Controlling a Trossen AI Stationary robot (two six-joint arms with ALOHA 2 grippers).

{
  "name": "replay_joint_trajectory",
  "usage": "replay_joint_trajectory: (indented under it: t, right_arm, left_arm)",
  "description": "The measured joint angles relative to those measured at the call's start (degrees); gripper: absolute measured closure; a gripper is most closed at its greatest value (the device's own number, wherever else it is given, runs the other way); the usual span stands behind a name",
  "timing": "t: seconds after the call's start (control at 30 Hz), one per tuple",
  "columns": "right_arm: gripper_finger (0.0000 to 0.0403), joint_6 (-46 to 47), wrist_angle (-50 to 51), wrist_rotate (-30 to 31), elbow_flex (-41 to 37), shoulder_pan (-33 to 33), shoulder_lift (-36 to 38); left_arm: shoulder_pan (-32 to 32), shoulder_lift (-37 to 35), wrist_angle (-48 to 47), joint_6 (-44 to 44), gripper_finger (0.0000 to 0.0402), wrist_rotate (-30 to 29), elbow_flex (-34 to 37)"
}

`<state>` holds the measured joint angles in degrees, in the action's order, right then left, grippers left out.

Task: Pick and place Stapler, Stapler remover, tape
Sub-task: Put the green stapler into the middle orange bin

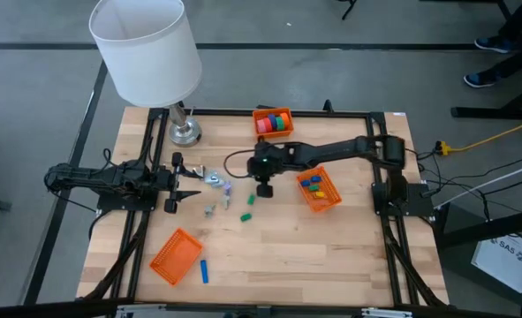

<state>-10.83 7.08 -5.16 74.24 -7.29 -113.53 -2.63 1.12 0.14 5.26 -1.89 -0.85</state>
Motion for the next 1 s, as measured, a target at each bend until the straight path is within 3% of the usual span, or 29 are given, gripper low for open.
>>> replay_joint_trajectory:
  t: [0.1, 0.37, 0.6, 1.0]
  right_arm:
    - [0.04, 0.3, 0.1, 0.0, -4.5, 0.0, 5.3]
    - [0.0366, 2.6, 0.0, 2.1, -13.4, 0.0, 12.1]
    - [0.0344, -7.5, -1.2, 2.1, -13.5, 1.9, 12.4]
    - [0.0182, -21.6, 12.4, 2.4, -0.6, 6.3, 9.1]
  left_arm:
    - [0.0, 0.0, 0.0, 0.0, 0.0187, 0.0, 0.0]
    - [0.0, 0.0, 0.0, 0.0, 0.0185, 0.0, 0.0]
    - [0.0, 0.0, 0.0, 0.0, 0.0186, 0.0, 0.0]
    - [0.0, 0.0, 0.0, 0.0, 0.0186, 0.0, 0.0]
